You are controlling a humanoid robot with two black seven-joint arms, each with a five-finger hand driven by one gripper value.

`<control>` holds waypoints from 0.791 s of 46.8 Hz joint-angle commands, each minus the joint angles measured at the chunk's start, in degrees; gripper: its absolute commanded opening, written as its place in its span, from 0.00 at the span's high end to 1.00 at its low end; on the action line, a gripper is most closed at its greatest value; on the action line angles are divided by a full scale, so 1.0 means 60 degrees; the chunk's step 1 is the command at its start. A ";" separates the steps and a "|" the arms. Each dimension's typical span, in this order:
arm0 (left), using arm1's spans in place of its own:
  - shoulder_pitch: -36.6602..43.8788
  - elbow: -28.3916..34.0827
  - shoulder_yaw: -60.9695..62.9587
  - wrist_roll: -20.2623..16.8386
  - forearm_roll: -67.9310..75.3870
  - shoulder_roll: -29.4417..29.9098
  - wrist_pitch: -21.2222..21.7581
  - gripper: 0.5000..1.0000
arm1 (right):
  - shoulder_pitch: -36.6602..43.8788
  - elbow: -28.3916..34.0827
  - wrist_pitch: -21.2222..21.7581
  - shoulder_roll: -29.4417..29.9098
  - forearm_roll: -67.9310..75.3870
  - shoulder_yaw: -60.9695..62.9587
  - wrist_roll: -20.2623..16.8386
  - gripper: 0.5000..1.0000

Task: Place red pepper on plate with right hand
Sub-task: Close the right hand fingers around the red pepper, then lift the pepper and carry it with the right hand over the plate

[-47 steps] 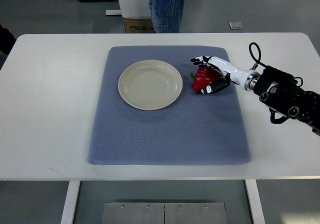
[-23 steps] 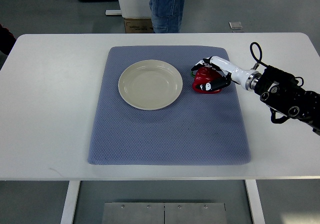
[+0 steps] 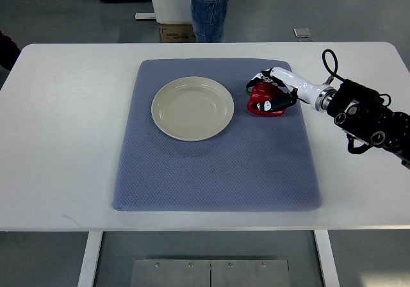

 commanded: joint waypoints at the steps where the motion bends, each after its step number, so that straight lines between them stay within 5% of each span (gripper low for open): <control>1: 0.0001 -0.0001 0.0000 -0.0004 -0.0014 0.0000 0.0014 0.00 | 0.0130 0.0019 0.0015 0.0016 0.0038 0.0015 -0.0073 1.00; 37: 0.0002 -0.0001 0.0000 0.0010 0.0000 0.0000 0.0000 0.00 | 0.1082 0.0107 0.0015 0.1700 0.0082 0.0220 -0.0645 1.00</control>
